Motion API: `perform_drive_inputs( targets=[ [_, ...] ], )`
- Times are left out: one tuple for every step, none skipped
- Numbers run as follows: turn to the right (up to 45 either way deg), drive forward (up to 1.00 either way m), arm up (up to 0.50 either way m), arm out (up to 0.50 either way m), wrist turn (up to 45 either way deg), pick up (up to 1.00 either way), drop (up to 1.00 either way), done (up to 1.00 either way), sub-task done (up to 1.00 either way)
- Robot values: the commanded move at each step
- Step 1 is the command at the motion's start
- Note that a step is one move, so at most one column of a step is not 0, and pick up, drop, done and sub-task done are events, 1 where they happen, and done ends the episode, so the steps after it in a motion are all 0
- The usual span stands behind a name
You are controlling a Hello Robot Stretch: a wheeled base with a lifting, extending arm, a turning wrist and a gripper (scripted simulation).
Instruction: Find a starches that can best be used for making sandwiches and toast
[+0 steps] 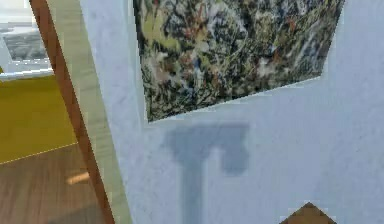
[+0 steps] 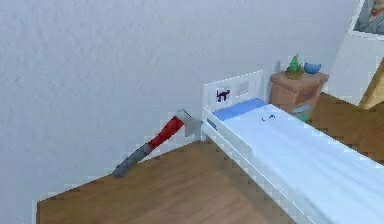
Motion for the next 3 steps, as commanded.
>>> perform_drive_inputs(
  targets=[
    [45.0,0.00,0.00,0.00,0.0,0.00,0.00,0.00,0.00],
    [45.0,0.00,0.00,0.00,0.0,0.00,0.00,0.00,0.00],
    [45.0,0.00,0.00,0.00,0.0,0.00,0.00,0.00,0.00]
  ],
)
